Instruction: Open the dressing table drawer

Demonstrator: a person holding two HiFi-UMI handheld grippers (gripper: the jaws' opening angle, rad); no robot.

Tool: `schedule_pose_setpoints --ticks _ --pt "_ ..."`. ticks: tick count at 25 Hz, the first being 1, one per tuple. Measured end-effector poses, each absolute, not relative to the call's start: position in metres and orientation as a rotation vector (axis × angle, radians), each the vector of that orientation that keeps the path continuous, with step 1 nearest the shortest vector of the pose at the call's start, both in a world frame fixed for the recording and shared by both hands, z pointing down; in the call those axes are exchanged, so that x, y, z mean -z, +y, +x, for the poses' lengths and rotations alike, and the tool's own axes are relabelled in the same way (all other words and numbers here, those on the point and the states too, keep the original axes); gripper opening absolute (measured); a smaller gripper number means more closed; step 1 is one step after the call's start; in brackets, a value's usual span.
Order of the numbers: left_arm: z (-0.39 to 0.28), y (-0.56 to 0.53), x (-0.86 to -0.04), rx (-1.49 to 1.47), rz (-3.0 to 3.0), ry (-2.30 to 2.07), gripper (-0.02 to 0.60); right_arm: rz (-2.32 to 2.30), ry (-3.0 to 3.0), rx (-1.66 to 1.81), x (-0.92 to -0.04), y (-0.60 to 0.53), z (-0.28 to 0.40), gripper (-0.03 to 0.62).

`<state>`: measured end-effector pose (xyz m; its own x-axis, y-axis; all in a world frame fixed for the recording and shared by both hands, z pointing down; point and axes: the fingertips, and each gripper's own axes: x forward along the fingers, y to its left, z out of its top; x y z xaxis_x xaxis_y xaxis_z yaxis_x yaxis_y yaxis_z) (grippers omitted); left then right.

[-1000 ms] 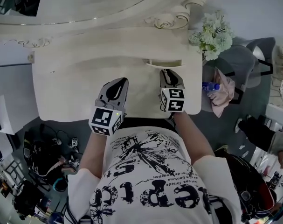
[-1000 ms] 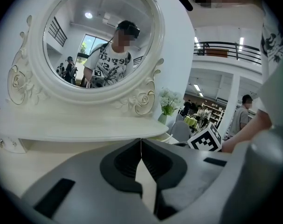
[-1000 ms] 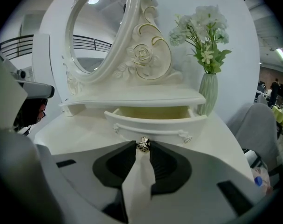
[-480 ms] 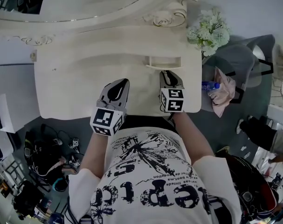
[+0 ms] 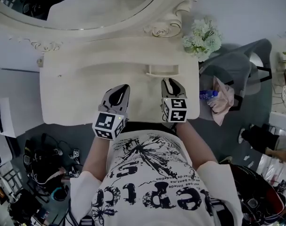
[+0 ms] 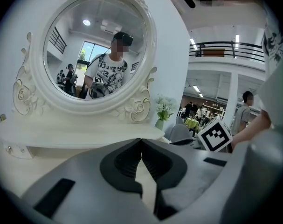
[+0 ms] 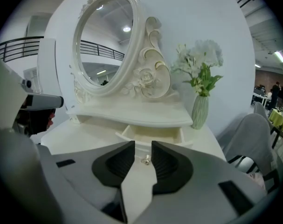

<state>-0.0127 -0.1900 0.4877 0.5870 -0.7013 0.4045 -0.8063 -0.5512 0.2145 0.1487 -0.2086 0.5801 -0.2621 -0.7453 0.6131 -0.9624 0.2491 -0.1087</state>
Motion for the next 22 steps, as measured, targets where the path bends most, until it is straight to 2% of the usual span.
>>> schedule_pose_setpoints --ticks 4,7,9,22 --pt "-0.013 -0.195 -0.466 -0.354 2.482 -1.241 0.020 1.558 -2.191 -0.624 -0.539 -0.208 0.144 0.111" --pt "-0.013 -0.201 -0.446 -0.326 2.521 -1.265 0.020 1.564 -2.287 -0.520 -0.503 -0.212 0.137 0.052" --pt "-0.013 -0.202 -0.432 -0.304 2.547 -1.279 0.020 1.572 -2.344 -0.428 -0.477 -0.213 0.132 0.040" --pt "-0.018 -0.210 -0.362 -0.215 2.697 -1.344 0.020 1.510 -2.582 -0.109 -0.383 -0.213 0.109 0.017"
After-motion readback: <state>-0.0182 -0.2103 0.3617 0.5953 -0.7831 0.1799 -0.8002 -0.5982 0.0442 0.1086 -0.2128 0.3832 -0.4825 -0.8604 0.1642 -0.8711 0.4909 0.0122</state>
